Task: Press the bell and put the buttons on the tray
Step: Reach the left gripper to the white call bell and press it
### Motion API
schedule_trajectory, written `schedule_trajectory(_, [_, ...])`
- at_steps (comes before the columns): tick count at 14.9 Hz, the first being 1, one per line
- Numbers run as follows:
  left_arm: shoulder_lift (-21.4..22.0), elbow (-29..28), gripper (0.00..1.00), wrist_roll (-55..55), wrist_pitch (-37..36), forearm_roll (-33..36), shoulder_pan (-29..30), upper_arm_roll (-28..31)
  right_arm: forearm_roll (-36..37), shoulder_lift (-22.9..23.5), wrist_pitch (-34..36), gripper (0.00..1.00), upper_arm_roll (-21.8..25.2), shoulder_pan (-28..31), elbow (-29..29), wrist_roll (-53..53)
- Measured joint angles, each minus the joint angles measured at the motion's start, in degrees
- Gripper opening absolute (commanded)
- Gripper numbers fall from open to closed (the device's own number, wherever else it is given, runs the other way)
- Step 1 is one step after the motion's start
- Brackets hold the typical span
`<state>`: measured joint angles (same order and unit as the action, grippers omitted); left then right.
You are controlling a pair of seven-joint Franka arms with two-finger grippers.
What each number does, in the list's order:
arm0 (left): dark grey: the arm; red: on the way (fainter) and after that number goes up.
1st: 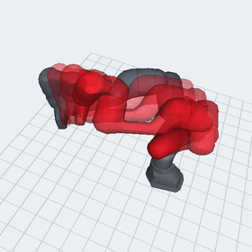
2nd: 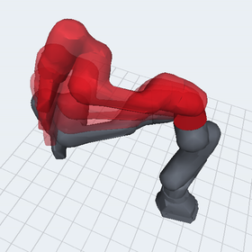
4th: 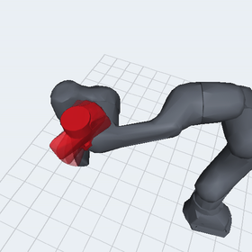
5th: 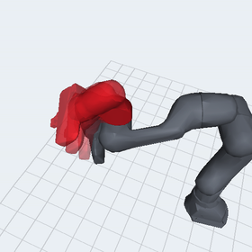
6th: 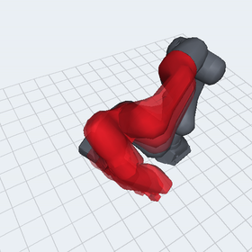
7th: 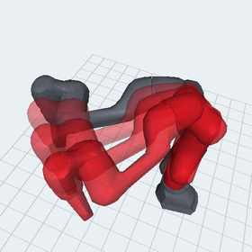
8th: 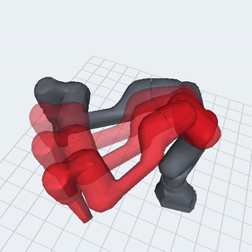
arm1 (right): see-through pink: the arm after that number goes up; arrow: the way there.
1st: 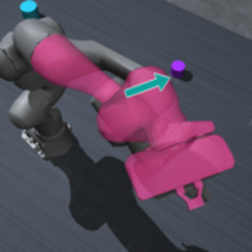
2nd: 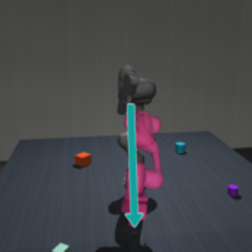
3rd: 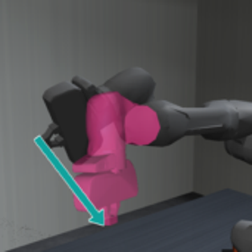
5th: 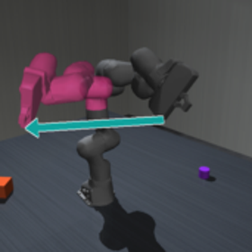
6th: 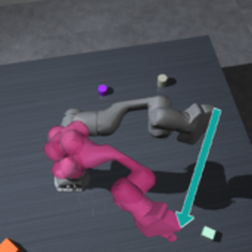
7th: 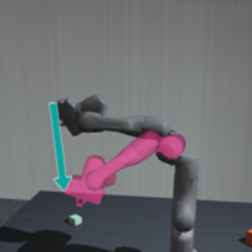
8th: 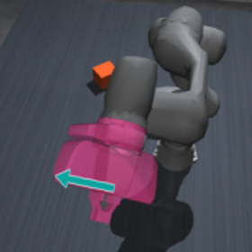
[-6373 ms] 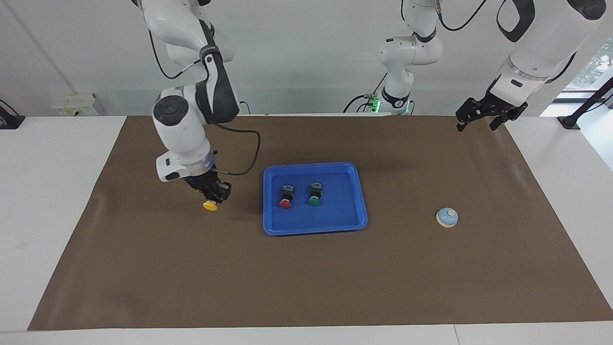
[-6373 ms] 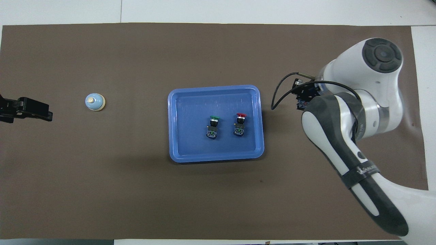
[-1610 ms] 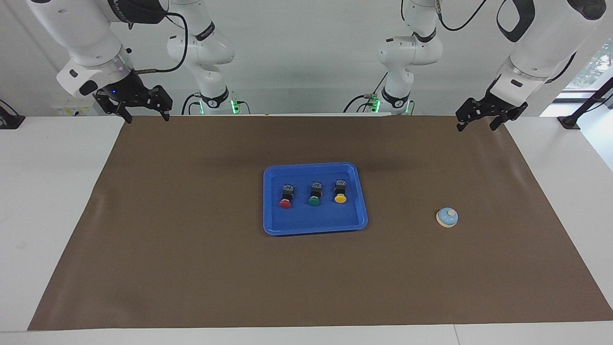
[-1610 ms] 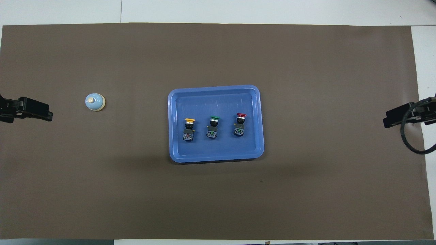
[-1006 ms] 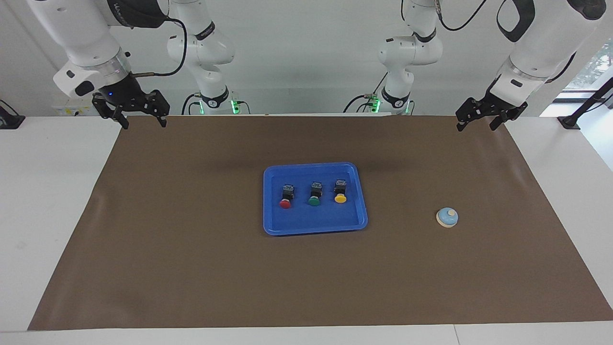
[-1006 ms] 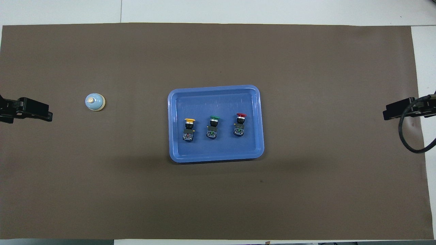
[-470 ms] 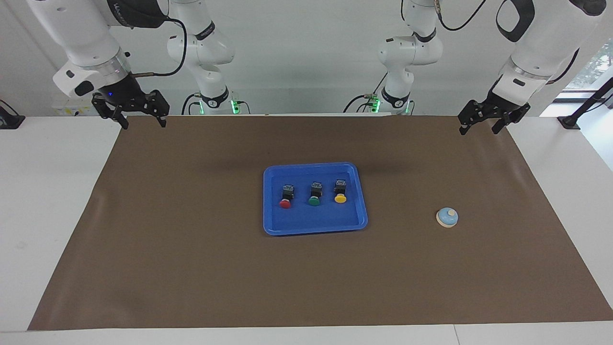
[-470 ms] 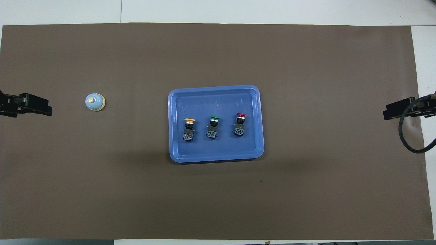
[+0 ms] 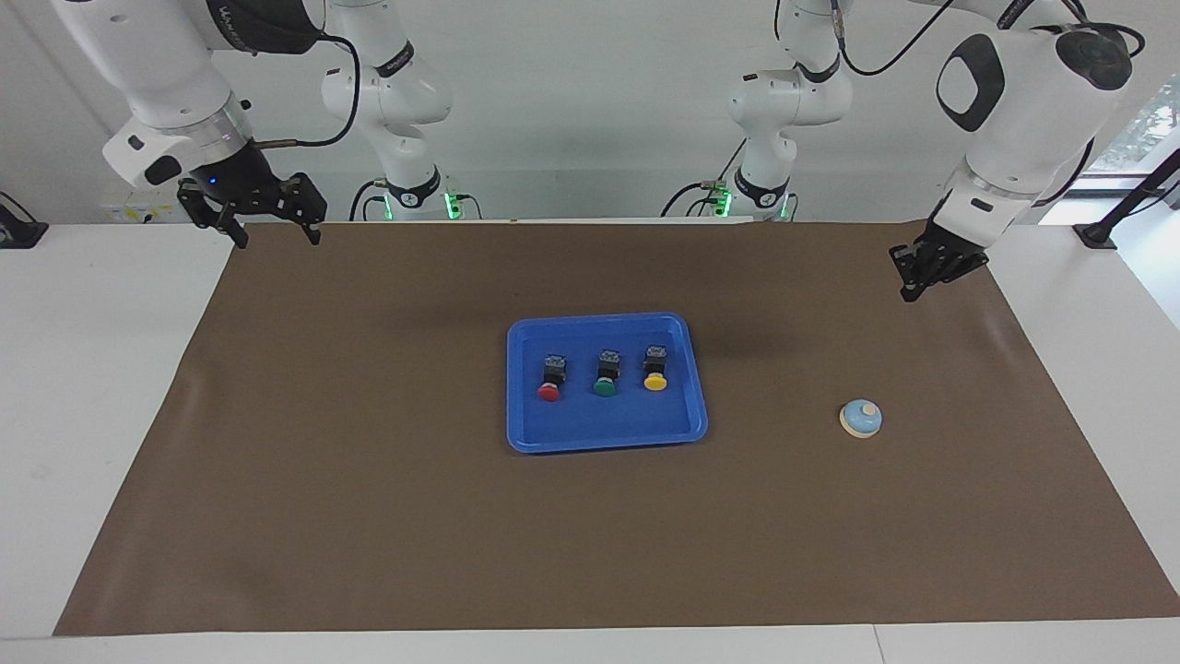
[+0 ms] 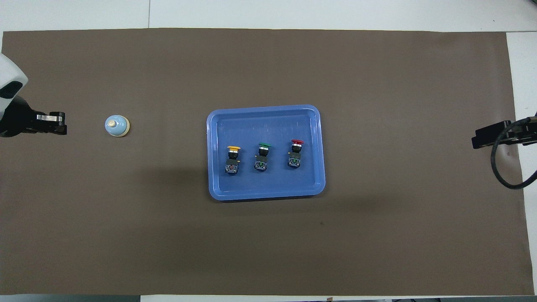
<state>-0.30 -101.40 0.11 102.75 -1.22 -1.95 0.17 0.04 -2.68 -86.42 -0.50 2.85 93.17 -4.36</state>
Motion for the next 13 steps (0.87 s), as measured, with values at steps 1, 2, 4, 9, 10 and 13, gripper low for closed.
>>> schedule_trajectory(1, [-1.4, -0.3, 0.0, 0.0, 1.8, 0.0, 0.1, 0.0, 0.0, 0.0, 0.0, 1.0, 0.0, 0.0, 0.0, 0.0])
schedule_trajectory(2, [-3.2, -0.5, 0.0, 0.0, 3.9, 0.0, 0.1, 0.1, 0.0, 0.0, 0.0, 1.0, 0.0, 0.0, 0.0, 0.0])
schedule_trajectory(4, [-7.2, -0.6, 0.0, 0.0, 8.8, 0.0, 0.2, 0.1, 0.0, 0.0, 0.0, 1.0, 0.0, 0.0, 0.0, 0.0])
schedule_trajectory(9, [-13.7, -0.7, 0.0, 0.1, 17.0, 0.0, 0.9, 0.1, 0.0, 0.0, 0.0, 1.0, 0.0, 0.0, 0.0, 0.0])
schedule_trajectory(10, [-14.4, -0.7, 0.0, 0.1, 18.0, 0.0, 0.9, 0.2, 0.0, 0.0, 0.0, 1.0, 0.0, 0.0, 0.0, 0.0])
schedule_trajectory(13, [-15.7, -0.9, 0.0, 0.1, 19.9, 0.0, 1.0, 0.2, 0.0, 0.0, 0.0, 1.0, 0.0, 0.0, 0.0, 0.0])
